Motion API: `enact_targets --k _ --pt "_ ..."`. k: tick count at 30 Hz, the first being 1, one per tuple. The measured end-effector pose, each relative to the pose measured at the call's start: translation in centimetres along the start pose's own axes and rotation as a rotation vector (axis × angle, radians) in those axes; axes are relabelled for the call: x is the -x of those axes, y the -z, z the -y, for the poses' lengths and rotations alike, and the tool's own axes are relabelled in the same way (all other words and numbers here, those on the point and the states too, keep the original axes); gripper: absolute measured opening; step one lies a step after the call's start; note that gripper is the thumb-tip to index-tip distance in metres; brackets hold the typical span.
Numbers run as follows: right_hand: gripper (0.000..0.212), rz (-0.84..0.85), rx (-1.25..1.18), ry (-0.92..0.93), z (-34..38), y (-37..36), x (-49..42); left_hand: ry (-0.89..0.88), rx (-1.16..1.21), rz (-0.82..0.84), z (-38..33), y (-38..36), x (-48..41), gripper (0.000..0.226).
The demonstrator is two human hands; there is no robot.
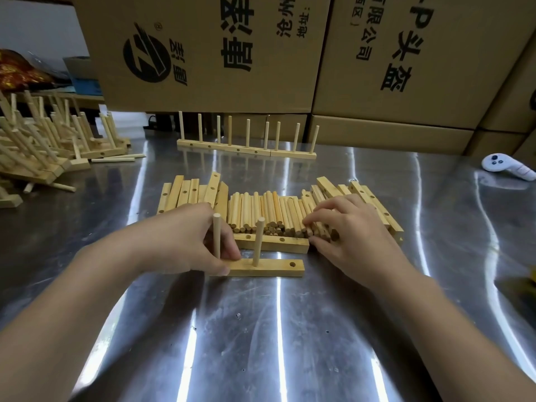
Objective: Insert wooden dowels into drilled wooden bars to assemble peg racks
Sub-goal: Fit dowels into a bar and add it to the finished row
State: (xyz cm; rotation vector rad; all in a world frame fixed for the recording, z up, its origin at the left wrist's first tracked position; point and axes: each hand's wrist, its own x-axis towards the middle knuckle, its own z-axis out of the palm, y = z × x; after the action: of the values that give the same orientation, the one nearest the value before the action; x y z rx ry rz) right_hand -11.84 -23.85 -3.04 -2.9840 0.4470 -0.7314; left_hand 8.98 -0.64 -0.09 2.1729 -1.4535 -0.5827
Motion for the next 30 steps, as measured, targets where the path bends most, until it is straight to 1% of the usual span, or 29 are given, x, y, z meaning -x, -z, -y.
enact_targets --k 2,4,5,6,7,9,10,12,14,16,17,18,20,22,25,30 --pt "0.024 -0.059 0.009 0.025 0.0 0.1 -0.1 0.006 -0.006 0.003 -0.1 0.0 0.1 0.022" --pt "0.019 -0.183 -0.042 0.040 0.1 0.3 -0.2 0.008 -0.011 0.004 -0.2 0.0 0.1 0.021" --pt "0.017 -0.263 -0.125 0.021 0.3 0.3 -0.2 0.008 -0.014 0.003 -0.2 0.0 0.1 0.021" --pt "0.014 -0.336 -0.266 -0.028 0.6 0.5 -0.2 0.010 -0.016 0.001 -0.3 0.0 0.2 0.021" --pt "0.012 -0.382 -0.456 -0.105 0.9 0.7 -0.3 0.011 -0.018 -0.002 -0.3 0.0 0.2 0.020" --pt "0.012 -0.384 -0.866 -0.263 1.4 1.3 -0.6 0.013 -0.024 -0.005 -0.2 0.0 0.2 0.020" --pt "0.014 -0.363 -1.009 -0.316 1.7 1.6 -0.7 0.013 -0.028 -0.004 -0.2 0.0 0.2 0.020" --pt "0.018 -0.301 -1.195 -0.385 1.9 2.2 -0.8 0.005 -0.033 -0.003 -0.2 0.0 0.1 0.021" --pt "0.019 -0.245 -1.314 -0.405 2.2 2.5 -0.8 -0.003 -0.045 0.011 -0.3 0.1 0.1 0.020" --pt "0.019 -0.203 -1.384 -0.386 2.5 2.7 -0.8 -0.009 -0.053 0.034 -0.6 0.5 0.3 0.018" --pt "0.019 -0.190 -1.402 -0.368 2.6 2.8 -0.8 -0.012 -0.038 0.041 -0.8 0.8 0.5 0.020" --pt "0.020 -0.183 -1.414 -0.347 2.8 2.9 -0.8 -0.020 -0.010 0.033 -1.0 1.2 0.7 0.027" --pt "0.021 -0.171 -1.435 -0.300 3.1 3.2 -0.8 -0.062 0.096 -0.052 -1.8 1.9 1.3 0.043" --pt "0.024 -0.152 -1.443 -0.250 3.4 3.4 -0.7 -0.147 0.215 -0.184 -3.2 2.0 1.8 0.049" --pt "0.024 -0.134 -1.457 -0.190 3.8 3.6 -0.7 -0.259 0.230 -0.352 -5.3 0.9 2.1 0.043" --pt "0.025 -0.145 -1.475 -0.146 4.2 4.0 -0.7 -0.374 0.202 -0.513 -6.5 -0.3 2.0 0.022"
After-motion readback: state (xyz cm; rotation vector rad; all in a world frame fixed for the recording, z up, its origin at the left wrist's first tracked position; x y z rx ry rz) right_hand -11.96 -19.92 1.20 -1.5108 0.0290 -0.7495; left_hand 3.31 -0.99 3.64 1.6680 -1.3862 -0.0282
